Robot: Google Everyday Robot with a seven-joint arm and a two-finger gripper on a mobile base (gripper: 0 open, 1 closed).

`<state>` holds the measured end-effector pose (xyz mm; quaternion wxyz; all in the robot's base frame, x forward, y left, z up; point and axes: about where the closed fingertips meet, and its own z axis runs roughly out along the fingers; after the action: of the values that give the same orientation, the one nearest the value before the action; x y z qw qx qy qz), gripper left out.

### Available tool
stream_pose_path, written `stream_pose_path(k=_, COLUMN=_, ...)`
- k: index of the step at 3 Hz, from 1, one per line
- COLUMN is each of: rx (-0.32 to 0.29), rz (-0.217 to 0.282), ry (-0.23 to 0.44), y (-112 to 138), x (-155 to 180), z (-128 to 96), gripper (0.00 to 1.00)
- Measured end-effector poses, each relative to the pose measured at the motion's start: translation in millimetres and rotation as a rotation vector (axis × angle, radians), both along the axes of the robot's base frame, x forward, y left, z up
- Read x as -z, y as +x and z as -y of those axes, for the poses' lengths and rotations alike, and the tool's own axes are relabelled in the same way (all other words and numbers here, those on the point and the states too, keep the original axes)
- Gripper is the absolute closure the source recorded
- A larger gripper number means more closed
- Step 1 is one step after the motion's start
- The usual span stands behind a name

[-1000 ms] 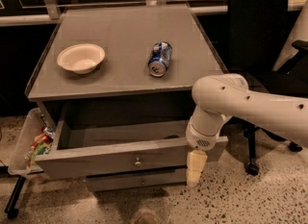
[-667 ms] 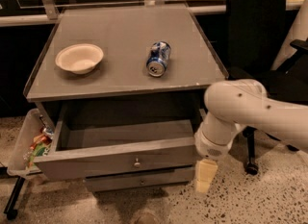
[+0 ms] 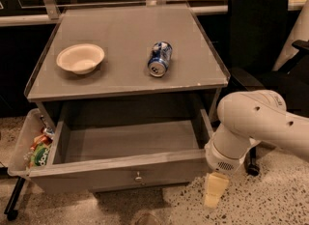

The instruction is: Open top drawer

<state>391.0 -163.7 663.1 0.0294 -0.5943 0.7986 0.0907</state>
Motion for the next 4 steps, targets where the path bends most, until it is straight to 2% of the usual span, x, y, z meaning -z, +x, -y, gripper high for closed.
stream_pose_path(k=2, rx=0.047, rz=-0.064, ry=-0.028, y=-13.9, x=8.7, z=12.1, gripper=0.0)
stream_pose_path(k=3, rx=0.047, rz=-0.064, ry=-0.028, y=-13.8, x=6.0, z=12.1, gripper=0.0)
stream_pose_path(k=4, rx=0.073, rz=-0.075, ry=-0.032, y=-18.6, x=3.9, z=18.5, gripper=0.0)
